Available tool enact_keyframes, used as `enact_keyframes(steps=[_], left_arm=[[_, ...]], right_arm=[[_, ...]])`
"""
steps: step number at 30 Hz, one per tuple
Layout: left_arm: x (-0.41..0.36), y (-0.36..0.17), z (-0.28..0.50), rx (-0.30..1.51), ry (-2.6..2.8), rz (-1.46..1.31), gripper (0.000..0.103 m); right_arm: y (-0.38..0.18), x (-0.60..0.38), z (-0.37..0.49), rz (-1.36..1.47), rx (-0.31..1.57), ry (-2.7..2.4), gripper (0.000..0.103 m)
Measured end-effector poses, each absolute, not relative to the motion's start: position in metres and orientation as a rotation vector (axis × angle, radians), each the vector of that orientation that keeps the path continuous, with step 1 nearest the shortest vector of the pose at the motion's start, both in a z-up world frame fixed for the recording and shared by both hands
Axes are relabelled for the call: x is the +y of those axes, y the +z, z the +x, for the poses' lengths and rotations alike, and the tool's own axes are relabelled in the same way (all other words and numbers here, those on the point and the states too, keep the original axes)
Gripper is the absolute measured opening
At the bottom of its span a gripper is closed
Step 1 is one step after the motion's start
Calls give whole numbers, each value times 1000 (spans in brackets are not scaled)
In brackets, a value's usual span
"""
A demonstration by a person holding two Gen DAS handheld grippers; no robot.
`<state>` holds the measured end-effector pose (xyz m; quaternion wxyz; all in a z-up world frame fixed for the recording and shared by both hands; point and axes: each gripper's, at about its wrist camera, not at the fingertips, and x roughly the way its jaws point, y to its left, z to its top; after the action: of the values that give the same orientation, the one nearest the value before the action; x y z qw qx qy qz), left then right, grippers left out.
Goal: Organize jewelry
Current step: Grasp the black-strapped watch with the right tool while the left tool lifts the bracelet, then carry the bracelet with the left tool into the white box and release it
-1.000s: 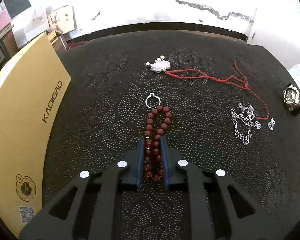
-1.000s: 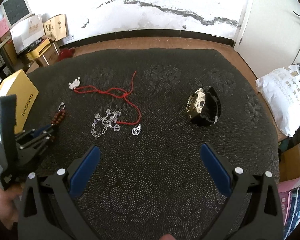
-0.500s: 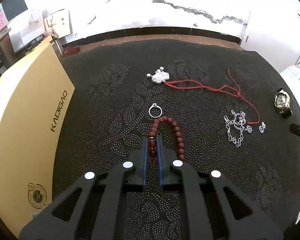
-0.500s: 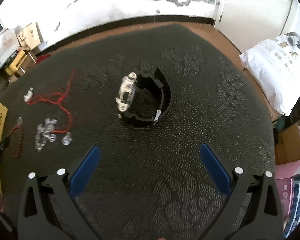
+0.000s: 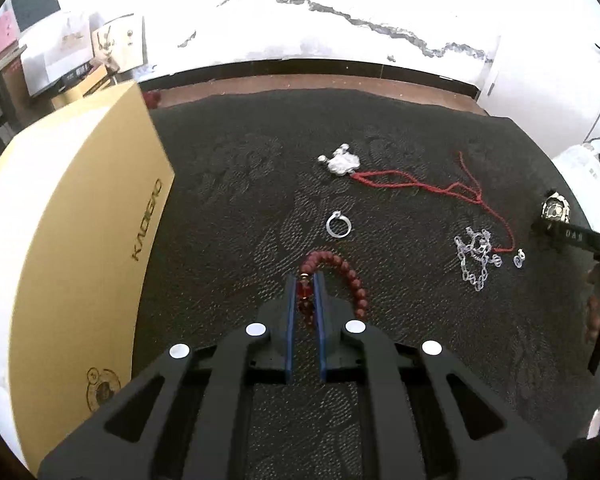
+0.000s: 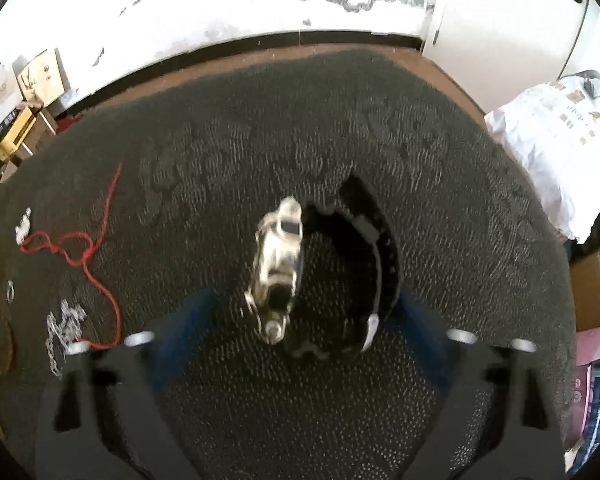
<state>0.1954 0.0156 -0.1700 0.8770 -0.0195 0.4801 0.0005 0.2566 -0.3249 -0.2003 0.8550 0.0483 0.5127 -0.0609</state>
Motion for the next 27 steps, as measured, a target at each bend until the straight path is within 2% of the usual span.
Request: enact_keyframes(steps=[7, 15, 22, 27], left_arm=[[11, -163, 193, 991, -6, -31, 8], [4, -139, 179, 945, -15, -26, 8], [14, -103, 143, 903, 10, -15, 8], [35, -83, 112, 910, 45, -38, 8]], right_arm=[[-193, -326, 247, 98, 1096, -117, 54], [-136, -292, 197, 43, 994, -59, 54], [-75, -245, 140, 6, 895, 80, 54], [-53, -215, 115, -6, 869, 154, 54]])
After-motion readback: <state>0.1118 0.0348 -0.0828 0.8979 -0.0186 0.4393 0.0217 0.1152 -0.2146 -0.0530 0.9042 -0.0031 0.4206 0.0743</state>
